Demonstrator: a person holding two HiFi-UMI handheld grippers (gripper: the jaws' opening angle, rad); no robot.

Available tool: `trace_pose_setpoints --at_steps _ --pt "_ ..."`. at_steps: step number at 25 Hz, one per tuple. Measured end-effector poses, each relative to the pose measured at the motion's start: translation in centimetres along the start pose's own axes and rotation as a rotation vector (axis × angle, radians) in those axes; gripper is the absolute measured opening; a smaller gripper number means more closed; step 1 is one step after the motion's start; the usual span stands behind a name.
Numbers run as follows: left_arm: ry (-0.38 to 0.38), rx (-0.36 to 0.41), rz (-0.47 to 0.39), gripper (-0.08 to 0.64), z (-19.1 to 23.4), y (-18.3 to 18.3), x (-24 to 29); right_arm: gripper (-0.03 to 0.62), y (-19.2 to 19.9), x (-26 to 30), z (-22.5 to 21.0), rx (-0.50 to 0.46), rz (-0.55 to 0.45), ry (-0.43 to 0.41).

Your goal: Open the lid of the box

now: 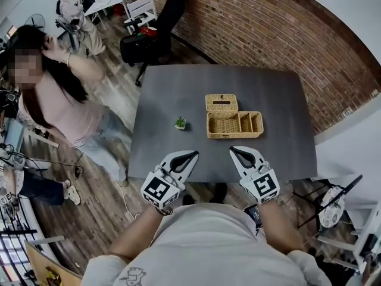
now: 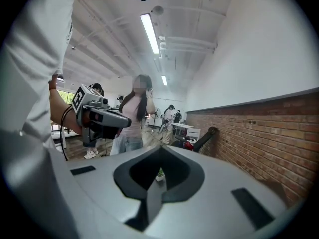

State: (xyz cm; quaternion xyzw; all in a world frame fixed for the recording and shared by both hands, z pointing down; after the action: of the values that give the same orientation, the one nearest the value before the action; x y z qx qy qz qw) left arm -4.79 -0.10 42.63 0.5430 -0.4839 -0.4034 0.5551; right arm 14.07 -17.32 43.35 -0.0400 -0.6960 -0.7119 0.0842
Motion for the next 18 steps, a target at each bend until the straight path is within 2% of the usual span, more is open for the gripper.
trace_pose_setpoints --at_steps 9,15,18 --pt "0.041 0.014 -0.019 0.011 -0.2 0.1 -5.5 0.006 -0.4 -1.9 5.8 0.013 -0.015 0.066" --pt "0.039 0.018 -0.041 0.011 -1.7 -0.8 -5.4 0.006 -0.4 -3.5 6.0 -0.003 -0.011 0.06" --pt "0.033 -0.011 -0.065 0.011 -2.8 -1.4 -5.2 0.005 -0.5 -4.7 5.6 -0.015 -0.021 0.044"
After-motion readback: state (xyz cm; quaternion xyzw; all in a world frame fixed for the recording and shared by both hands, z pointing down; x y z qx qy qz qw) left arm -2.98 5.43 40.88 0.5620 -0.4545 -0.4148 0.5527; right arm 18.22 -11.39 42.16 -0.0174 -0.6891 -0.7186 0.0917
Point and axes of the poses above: the fingertips, and each gripper's own axes: x forward along the fingers, z to its left, y out of its underside, the point moved 10 cm from there along -x, backward along the fingers, and after that the axes turned 7 degrees about x, right-handed, at the moved point
